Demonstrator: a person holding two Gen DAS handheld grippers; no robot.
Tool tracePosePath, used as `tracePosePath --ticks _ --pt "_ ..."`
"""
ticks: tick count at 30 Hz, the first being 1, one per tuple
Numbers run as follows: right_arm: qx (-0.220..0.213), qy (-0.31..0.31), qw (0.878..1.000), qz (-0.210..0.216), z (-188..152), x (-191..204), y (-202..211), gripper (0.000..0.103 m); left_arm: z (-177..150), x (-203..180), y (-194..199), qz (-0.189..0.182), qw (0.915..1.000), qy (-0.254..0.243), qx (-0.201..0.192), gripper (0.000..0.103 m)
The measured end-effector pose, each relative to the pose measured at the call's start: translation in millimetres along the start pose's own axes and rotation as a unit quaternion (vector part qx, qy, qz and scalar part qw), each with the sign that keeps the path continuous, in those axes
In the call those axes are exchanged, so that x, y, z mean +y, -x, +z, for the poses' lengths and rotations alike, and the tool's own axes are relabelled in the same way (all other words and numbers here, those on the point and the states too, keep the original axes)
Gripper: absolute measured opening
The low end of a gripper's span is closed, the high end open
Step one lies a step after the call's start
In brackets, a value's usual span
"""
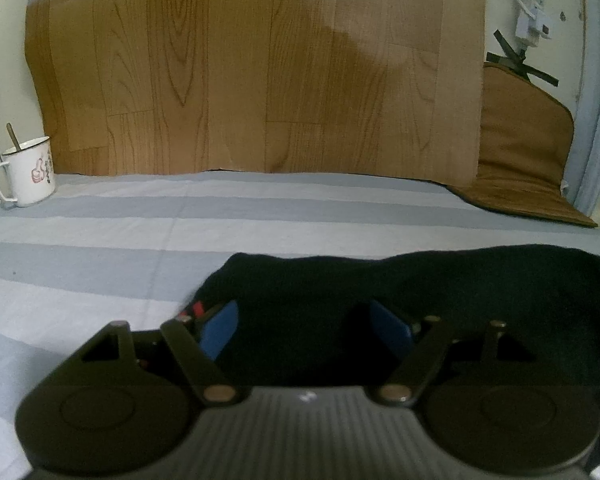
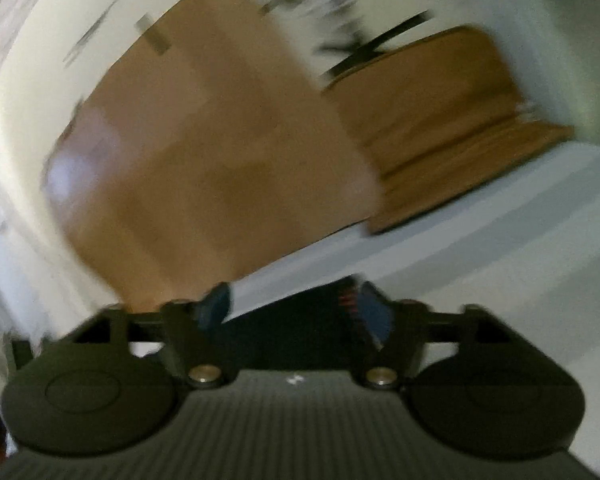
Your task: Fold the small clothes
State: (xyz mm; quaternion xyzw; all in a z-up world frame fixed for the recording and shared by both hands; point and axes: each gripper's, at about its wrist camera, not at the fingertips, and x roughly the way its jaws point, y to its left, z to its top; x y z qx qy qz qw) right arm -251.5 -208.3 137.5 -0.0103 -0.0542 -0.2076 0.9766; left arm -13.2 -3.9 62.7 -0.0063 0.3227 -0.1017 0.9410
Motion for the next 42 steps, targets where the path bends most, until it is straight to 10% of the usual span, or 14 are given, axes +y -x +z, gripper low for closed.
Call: tracePosePath --ticks 6,13,19,26,29,34,36,39,42 --pt "0.124 -0.122 0.985 -0.011 -11 -38 1 0.086 8 22 23 -0.117 0.9886 0.094 -0.007 0.076" --pt "0.118 -0.077 0.990 -0.014 -28 -4 -29 0.088 6 14 4 -0.166 0.9813 0.090 0.039 0.035" --pt "0.132 -0.046 0.990 -0.017 -18 42 -48 0.033 4 -2 5 -0.131 0.9902 0.034 0.035 0.030" --pt "0.123 0.149 0.977 0.094 -3 183 -57 0.030 34 83 46 -0.177 0.9687 0.173 -0.025 0.069" --pt "0.166 0.234 0.949 0.130 -35 233 -90 0.030 38 120 70 -0.161 0.9632 0.205 -0.066 0.097" --pt "0.214 0.391 0.882 0.151 -125 271 -147 0.036 32 147 74 -0.145 0.9603 0.227 -0.072 0.103" --pt "0.204 0.443 0.859 0.157 -134 283 -141 0.056 28 148 58 -0.146 0.9607 0.232 -0.046 0.103" --pt "0.212 0.409 0.859 0.226 -110 272 -121 0.064 23 144 30 -0.152 0.9586 0.240 -0.003 0.103" --pt "0.198 0.344 0.885 0.244 -75 244 -103 0.064 18 139 13 -0.161 0.9567 0.241 0.022 0.103"
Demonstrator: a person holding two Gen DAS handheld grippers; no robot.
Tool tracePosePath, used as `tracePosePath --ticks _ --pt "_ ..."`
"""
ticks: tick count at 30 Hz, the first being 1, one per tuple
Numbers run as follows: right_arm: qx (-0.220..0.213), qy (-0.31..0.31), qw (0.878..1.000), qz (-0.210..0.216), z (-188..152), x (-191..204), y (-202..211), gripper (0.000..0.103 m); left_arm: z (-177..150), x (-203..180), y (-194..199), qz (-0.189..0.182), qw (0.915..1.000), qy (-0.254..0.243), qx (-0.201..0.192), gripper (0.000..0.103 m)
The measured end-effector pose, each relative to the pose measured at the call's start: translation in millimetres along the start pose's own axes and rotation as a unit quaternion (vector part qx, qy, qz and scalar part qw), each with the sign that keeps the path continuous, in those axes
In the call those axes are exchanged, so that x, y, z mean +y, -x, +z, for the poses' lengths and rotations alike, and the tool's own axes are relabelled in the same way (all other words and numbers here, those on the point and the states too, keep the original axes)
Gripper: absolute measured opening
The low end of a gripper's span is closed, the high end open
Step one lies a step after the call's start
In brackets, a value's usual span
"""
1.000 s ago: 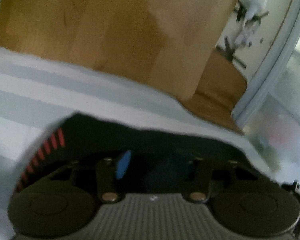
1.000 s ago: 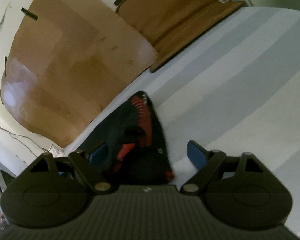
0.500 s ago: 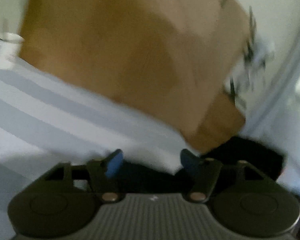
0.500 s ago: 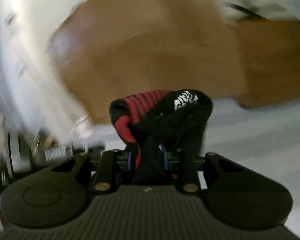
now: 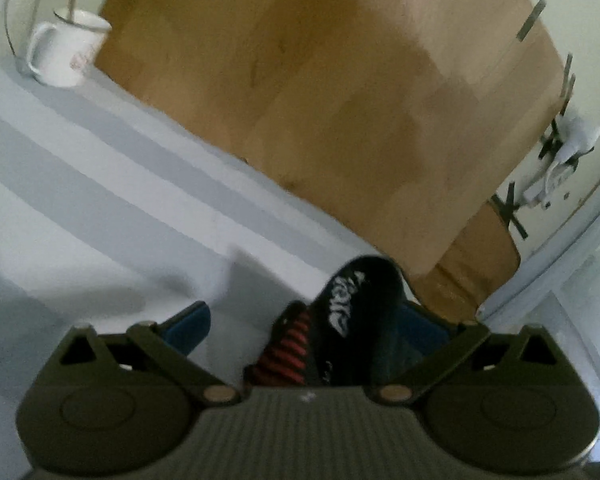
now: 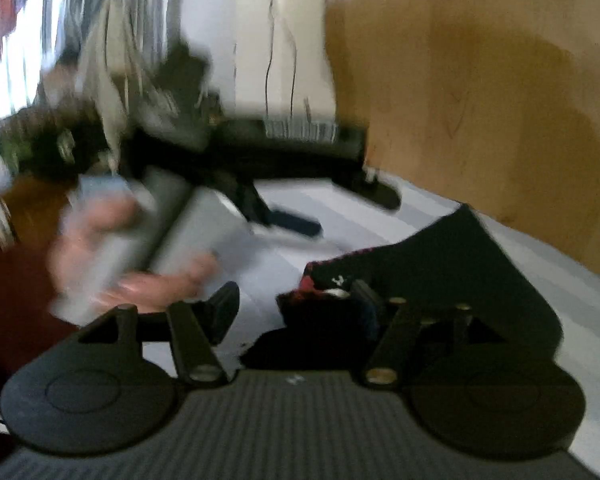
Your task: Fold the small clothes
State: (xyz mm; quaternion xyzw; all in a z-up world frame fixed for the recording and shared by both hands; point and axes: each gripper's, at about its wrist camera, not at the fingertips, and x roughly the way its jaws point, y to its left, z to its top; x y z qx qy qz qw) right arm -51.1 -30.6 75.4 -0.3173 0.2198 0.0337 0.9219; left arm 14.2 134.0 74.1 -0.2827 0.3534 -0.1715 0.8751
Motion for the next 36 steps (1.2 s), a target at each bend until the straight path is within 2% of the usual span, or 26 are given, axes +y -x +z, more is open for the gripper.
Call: tracePosePath --ticks 4,5,6,7,8,9,11,13,15,17,18,19,20,21,22,23,24,25,28,30,32,34,36 --pt "-0.050 -0.104 0.992 -0.046 -18 -35 43 0.064 -6 -12 -17 0.009 0.9996 -0.014 0.024 0.102" --pt "-0.057 -0.131 0.988 -0.051 -24 -42 51 0.064 -9 -16 -18 0.011 0.9994 -0.021 0.024 0.099" --pt "-0.059 -0.161 0.984 -0.054 -28 -53 53 0.063 -11 -20 -19 0.016 0.9990 -0.030 0.028 0.094" --pt "-0.059 -0.187 0.979 -0.053 -34 -59 53 0.061 -12 -23 -22 0.020 0.9984 -0.037 0.039 0.077" --pt "-0.057 -0.203 0.976 -0.045 -40 -59 52 0.052 -15 -24 -25 0.019 0.9976 -0.038 0.054 0.064" --pt "-0.054 -0.217 0.974 -0.034 -42 -60 47 0.041 -18 -25 -25 0.023 0.9970 -0.039 0.062 0.061" --pt "-0.050 -0.225 0.973 -0.008 -40 -55 30 0.032 -24 -28 -19 0.037 0.9961 -0.055 0.058 0.047" --pt "-0.039 -0.210 0.977 0.025 -34 -45 16 0.028 -30 -27 -7 0.040 0.9964 -0.048 0.057 0.041" --pt "-0.003 -0.183 0.983 0.028 -38 -31 -8 0.029 -34 -21 4 0.036 0.9973 -0.026 0.059 0.037" --pt "-0.008 -0.170 0.985 0.030 -38 -25 -13 0.028 -33 -18 7 0.045 0.9971 -0.017 0.058 0.038" --pt "-0.008 -0.185 0.982 0.037 -35 -28 -12 0.028 -32 -20 6 0.048 0.9968 -0.022 0.060 0.041" --pt "-0.015 -0.207 0.977 0.044 -35 -36 -7 0.028 -31 -22 3 0.053 0.9964 -0.026 0.061 0.050" --pt "-0.029 -0.223 0.973 0.044 -37 -44 -2 0.029 -30 -24 3 0.059 0.9959 -0.027 0.063 0.062" --pt "-0.049 -0.237 0.970 0.034 -38 -50 11 0.036 -27 -26 4 0.065 0.9953 -0.031 0.065 0.071" --pt "-0.067 -0.248 0.966 0.023 -42 -57 23 0.043 -24 -28 5 0.067 0.9950 -0.039 0.063 0.091" --pt "-0.084 -0.263 0.961 0.007 -46 -64 37 0.060 -20 -31 9 0.068 0.9950 -0.050 0.053 0.102" --pt "-0.093 -0.279 0.956 -0.008 -52 -71 46 0.072 -15 -33 13 0.070 0.9949 -0.059 0.041 0.103" --pt "-0.095 -0.298 0.950 -0.020 -58 -78 51 0.075 -12 -35 14 0.074 0.9941 -0.069 0.040 0.103" --pt "-0.068 -0.358 0.931 -0.022 -73 -97 44 0.078 -2 -32 1 0.079 0.9906 -0.075 0.084 0.103" --pt "-0.047 -0.382 0.923 0.000 -78 -105 35 0.079 -3 -27 -11 0.080 0.9875 -0.068 0.118 0.103" --pt "-0.018 -0.374 0.927 0.023 -77 -100 15 0.079 -12 -20 -18 0.069 0.9857 -0.056 0.143 0.103" --pt "0.006 -0.354 0.934 0.038 -72 -91 -10 0.080 -19 -12 -19 0.040 0.9874 -0.030 0.150 0.103" --pt "-0.001 -0.327 0.945 0.031 -63 -88 -28 0.078 -29 -4 -23 -0.005 0.9879 0.006 0.155 0.103"
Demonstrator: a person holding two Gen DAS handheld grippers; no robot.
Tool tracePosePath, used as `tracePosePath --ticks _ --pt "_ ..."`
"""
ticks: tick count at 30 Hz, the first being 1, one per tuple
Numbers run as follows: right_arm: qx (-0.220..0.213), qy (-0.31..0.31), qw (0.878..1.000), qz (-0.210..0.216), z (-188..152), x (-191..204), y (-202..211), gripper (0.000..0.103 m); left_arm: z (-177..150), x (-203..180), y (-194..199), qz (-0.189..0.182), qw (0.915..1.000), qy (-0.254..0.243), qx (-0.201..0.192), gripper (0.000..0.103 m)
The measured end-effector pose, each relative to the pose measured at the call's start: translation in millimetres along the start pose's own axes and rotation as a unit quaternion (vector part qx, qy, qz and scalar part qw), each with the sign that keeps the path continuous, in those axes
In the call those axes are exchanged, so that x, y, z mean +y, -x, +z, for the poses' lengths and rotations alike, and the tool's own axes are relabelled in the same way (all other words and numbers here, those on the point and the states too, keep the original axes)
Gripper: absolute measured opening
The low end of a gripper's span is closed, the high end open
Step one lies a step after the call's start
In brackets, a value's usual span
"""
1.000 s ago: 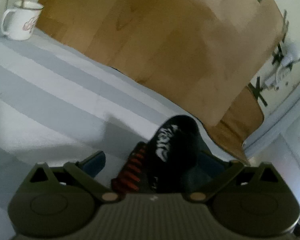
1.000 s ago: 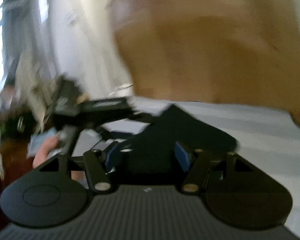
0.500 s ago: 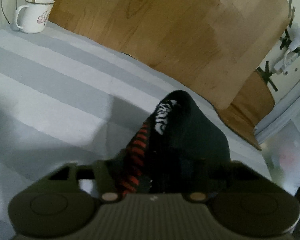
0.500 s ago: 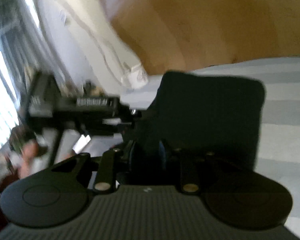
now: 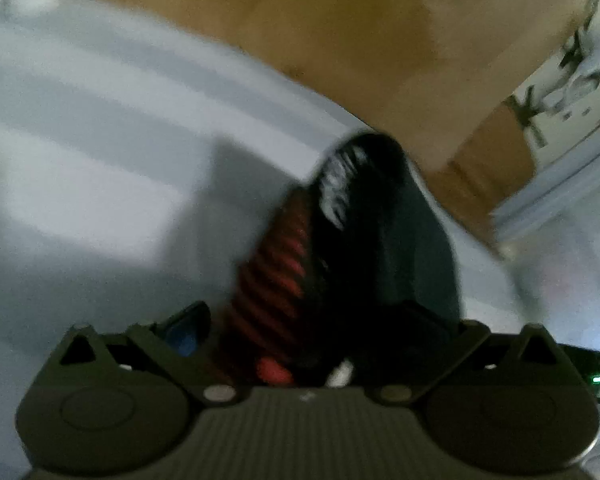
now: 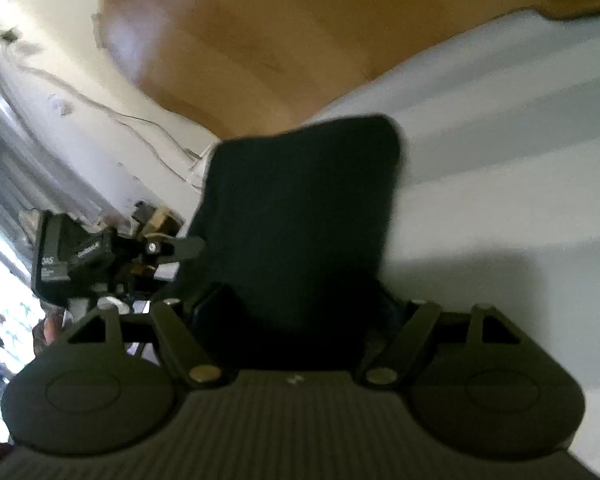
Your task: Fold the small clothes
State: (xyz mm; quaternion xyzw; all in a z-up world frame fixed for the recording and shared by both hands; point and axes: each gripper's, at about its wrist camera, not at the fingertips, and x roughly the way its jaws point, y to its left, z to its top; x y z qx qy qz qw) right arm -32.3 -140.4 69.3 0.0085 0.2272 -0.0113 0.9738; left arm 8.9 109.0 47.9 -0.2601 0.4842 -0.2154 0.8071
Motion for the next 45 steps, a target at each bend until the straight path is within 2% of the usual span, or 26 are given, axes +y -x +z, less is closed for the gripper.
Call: tracePosePath --ticks 1,3,5,7,8,11,13,15,18,21,23,25,27,29,33,35,41,45 --pt "-0.004 0.015 1.000 -0.008 2 7 -8 0.077 -6 -1 0 -0.007 0.9999 0.000 -0.014 0.102" --pt "-0.013 0.017 1.000 -0.004 8 11 -17 0.060 -13 -14 -6 0.005 0.9992 -0.027 -0.028 0.102" --pt "-0.034 0.045 0.998 0.001 15 19 -17 0.047 -12 -26 -15 0.002 0.9988 -0.041 -0.026 0.102" --pt "-0.065 0.097 0.993 -0.018 26 27 -17 0.044 -1 -33 -25 -0.021 0.9991 -0.028 -0.024 0.102" --pt "-0.081 0.109 0.990 -0.025 33 25 -17 0.043 10 -38 -31 -0.029 0.9990 -0.025 -0.025 0.098" --pt "-0.128 0.131 0.982 -0.036 68 6 -14 0.043 48 -60 -54 -0.039 0.9970 -0.046 -0.049 0.089" --pt "-0.152 0.146 0.976 -0.048 90 -11 -19 0.043 76 -76 -75 -0.037 0.9953 -0.063 -0.064 0.089" --pt "-0.155 0.147 0.975 -0.065 115 -32 -31 0.043 101 -89 -102 -0.022 0.9936 -0.081 -0.076 0.089" --pt "-0.131 0.099 0.983 -0.078 146 -74 -53 0.044 127 -93 -151 0.008 0.9944 -0.079 -0.070 0.089" --pt "-0.103 0.037 0.990 -0.085 157 -100 -70 0.048 134 -91 -186 0.036 0.9951 -0.072 -0.057 0.091" --pt "-0.102 0.027 0.992 -0.071 158 -103 -69 0.052 127 -95 -191 0.043 0.9925 -0.082 -0.080 0.099" --pt "-0.101 0.020 0.992 -0.076 158 -103 -67 0.061 118 -100 -189 0.057 0.9900 -0.093 -0.089 0.099" --pt "-0.121 0.022 0.988 -0.090 154 -98 -60 0.069 108 -102 -174 0.075 0.9872 -0.101 -0.098 0.099" --pt "-0.144 0.025 0.982 -0.118 145 -103 -35 0.079 94 -111 -154 0.101 0.9813 -0.110 -0.121 0.103" --pt "-0.164 0.011 0.977 -0.134 124 -90 -4 0.080 60 -129 -114 0.167 0.9592 -0.147 -0.175 0.103" --pt "-0.163 0.019 0.976 -0.145 94 -92 24 0.080 38 -133 -101 0.191 0.9510 -0.159 -0.184 0.103" --pt "-0.161 0.046 0.967 -0.190 12 -70 70 0.081 -17 -132 -80 0.227 0.9437 -0.166 -0.175 0.103" --pt "-0.193 0.063 0.956 -0.210 -23 -61 92 0.084 -43 -131 -74 0.243 0.9390 -0.175 -0.169 0.103"
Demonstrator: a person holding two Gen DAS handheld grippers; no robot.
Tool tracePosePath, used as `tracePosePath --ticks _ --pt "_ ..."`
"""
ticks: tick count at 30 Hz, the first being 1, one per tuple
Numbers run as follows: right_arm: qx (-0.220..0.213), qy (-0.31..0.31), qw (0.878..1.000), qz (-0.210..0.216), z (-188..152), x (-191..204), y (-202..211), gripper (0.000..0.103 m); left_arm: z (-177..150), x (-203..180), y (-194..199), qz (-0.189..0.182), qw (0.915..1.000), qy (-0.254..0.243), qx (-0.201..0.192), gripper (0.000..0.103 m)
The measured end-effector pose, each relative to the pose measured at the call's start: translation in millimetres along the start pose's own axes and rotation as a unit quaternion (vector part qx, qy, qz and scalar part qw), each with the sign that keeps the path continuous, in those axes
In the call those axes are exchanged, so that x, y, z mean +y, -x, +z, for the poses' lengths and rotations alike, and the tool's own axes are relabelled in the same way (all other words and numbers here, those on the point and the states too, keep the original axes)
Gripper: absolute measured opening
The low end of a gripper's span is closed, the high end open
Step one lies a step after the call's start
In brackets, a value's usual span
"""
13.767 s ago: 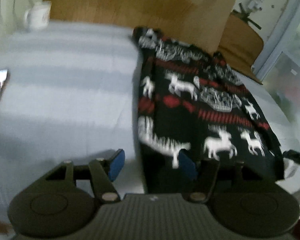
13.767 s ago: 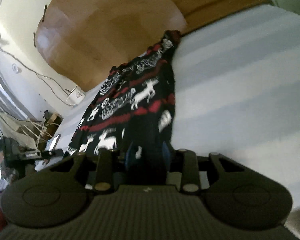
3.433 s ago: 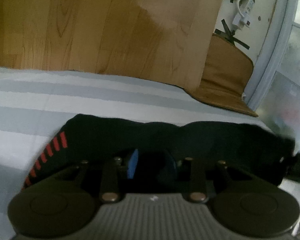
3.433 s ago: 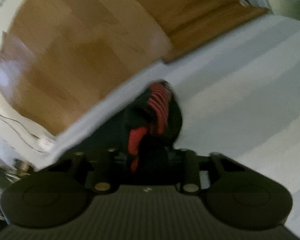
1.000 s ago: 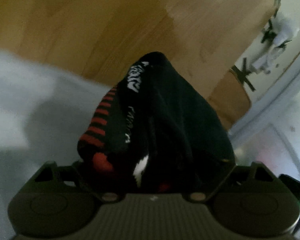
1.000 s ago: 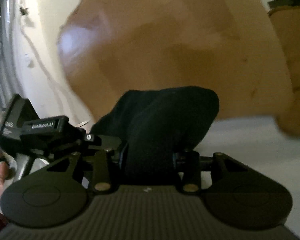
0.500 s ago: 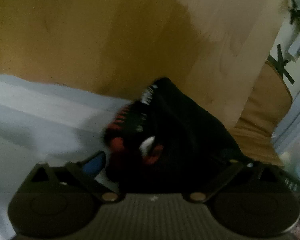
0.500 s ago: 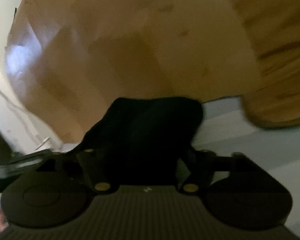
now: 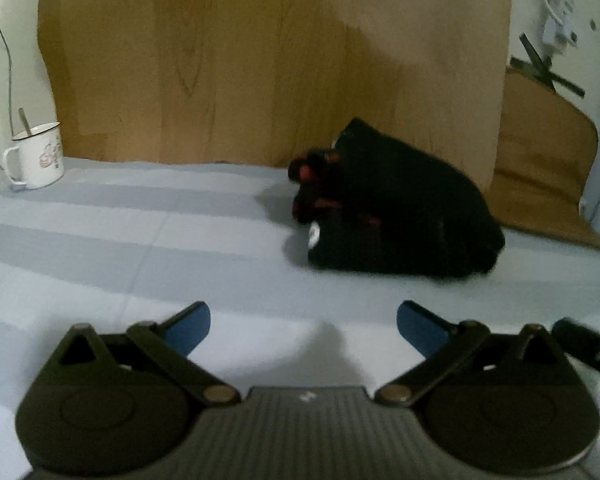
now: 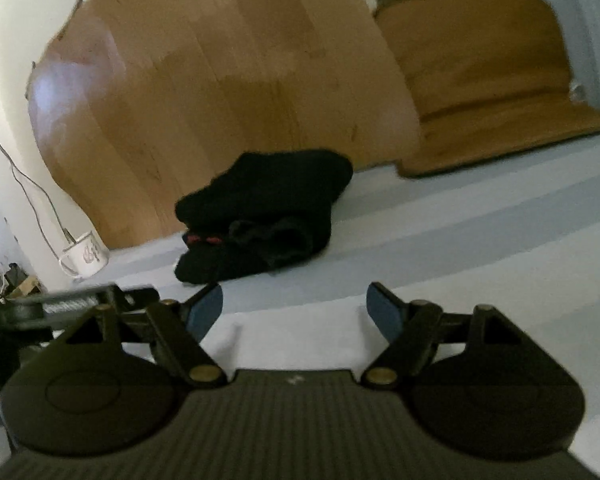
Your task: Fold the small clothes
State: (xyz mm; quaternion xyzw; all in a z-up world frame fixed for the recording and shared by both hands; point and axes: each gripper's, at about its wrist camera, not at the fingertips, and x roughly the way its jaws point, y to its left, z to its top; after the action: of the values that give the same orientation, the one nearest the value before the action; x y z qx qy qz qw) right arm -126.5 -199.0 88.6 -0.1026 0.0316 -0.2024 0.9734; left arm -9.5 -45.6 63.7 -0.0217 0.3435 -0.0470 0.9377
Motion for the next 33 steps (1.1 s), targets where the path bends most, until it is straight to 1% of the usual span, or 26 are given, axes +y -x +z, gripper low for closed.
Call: tracePosePath --ticks 2,3,7,11,14,18,20,22,25,28,33 --pt "-0.010 0.008 1.000 -0.011 -4 4 6 0.084 -8 -3 5 0.008 0.9999 -0.012 0.000 0.103" --pt "-0.013 0.011 1.000 -0.012 -2 6 3 0.084 -12 -5 7 0.013 0.9998 -0.017 -0.001 0.103" --pt "-0.009 0.025 1.000 -0.011 -1 9 2 0.086 -24 -11 13 0.033 0.9986 -0.041 -0.006 0.103" --pt "-0.001 0.020 1.000 -0.013 2 3 -3 0.086 -26 -13 17 0.045 0.9977 -0.043 -0.027 0.103" --pt "0.003 0.027 1.000 -0.009 3 1 -3 0.090 -26 -13 18 0.049 0.9973 -0.043 -0.032 0.103" --pt "0.003 0.033 0.999 -0.008 3 1 -3 0.091 -25 -16 21 0.059 0.9952 -0.062 -0.046 0.103" --pt "0.004 0.032 0.999 -0.006 3 0 -4 0.091 -25 -16 25 0.064 0.9943 -0.061 -0.059 0.103" --pt "0.006 0.032 0.999 -0.005 3 0 -4 0.091 -25 -13 30 0.064 0.9940 -0.052 -0.073 0.103" --pt "0.009 0.034 0.999 -0.003 3 1 -4 0.091 -23 -9 34 0.056 0.9943 -0.043 -0.080 0.103" --pt "0.010 0.033 0.999 -0.002 3 0 -4 0.091 -22 -8 39 0.056 0.9933 -0.041 -0.092 0.103" --pt "0.013 0.032 0.999 0.000 3 -1 -3 0.091 -19 -6 54 0.038 0.9921 -0.035 -0.114 0.103"
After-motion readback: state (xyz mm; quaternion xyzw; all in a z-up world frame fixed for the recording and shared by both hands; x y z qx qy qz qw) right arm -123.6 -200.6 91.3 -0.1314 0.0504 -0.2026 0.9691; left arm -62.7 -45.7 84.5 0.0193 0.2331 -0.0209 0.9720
